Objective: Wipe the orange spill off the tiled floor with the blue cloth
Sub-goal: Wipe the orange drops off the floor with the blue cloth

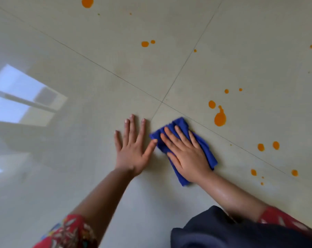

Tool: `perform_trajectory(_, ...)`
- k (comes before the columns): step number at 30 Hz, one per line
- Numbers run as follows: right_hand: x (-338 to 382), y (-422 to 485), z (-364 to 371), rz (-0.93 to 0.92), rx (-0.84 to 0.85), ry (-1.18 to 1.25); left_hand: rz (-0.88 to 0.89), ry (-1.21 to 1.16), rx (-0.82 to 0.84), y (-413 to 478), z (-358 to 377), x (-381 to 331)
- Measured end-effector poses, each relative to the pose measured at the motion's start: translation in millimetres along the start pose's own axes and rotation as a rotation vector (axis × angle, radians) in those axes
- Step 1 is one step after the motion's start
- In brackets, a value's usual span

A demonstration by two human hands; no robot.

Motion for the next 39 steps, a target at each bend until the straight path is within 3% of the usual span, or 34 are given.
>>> perform_trajectory(2, 1, 17, -1, 0.171, -0.020, 0.040, -0.026, 0.019, 0.002, 2, 8, -5)
perform_trajectory(3, 3, 8, 0, 0.172, -0.015, 0.059, -0.032, 0.025, 0.009, 1, 9, -6)
perform_trajectory(6, -11, -50, 0, -0.044, 0.026, 0.066, -0.018, 0.053, 0.016, 0, 11, -8)
perform_trajectory(7, -26, -52, -1, -0.036, 0.004, 0.062, -0.017, 0.064, 0.006, 0, 11, -9)
perform_trajectory(10, -49, -11, -5, 0.277, -0.064, 0.054, -0.019, 0.099, -0.039, 1, 12, -9)
perform_trajectory(11, -42, -1, -5, 0.304, -0.060, 0.075, -0.025, 0.111, -0.043, -1, 13, -8)
perform_trajectory(15, -28, -51, -2, -0.092, 0.036, 0.088, -0.038, 0.108, -0.055, -2, 15, -11)
perform_trajectory(17, -57, -59, -5, -0.051, 0.005, 0.093, -0.006, 0.109, -0.067, 6, 14, -15)
perform_trajectory(21, -58, -9, -6, 0.235, -0.082, 0.103, -0.008, 0.155, -0.092, 1, 17, -10)
perform_trajectory(23, -34, -18, 1, 0.099, -0.056, 0.128, -0.007, 0.157, -0.066, -4, 20, -8)
perform_trajectory(25, -29, -53, 1, -0.163, 0.011, 0.121, 0.000, 0.151, -0.059, -4, 19, -10)
perform_trajectory(27, -52, -66, -3, -0.226, 0.032, 0.149, 0.005, 0.151, -0.069, 0, 17, -11)
perform_trajectory(31, -80, -10, -3, 0.160, -0.060, 0.122, 0.013, 0.164, -0.088, -1, 18, -10)
perform_trajectory(33, -68, 24, -2, 0.230, -0.090, 0.131, 0.010, 0.161, -0.083, -1, 21, -11)
perform_trajectory(36, -35, 19, 2, 0.035, -0.078, 0.110, -0.004, 0.156, -0.088, 1, 18, -8)
perform_trajectory(39, -29, -60, 0, -0.103, 0.032, 0.103, -0.002, 0.153, -0.075, 3, 12, -6)
Point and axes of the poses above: each hand's wrist, its own y-axis towards the middle knuckle, its own z-axis out of the palm, x = y × z, the point moved 3 cm from there along y, towards the middle knuckle, and after that the axes turned 10 degrees about -x, right-handed, at the moved point
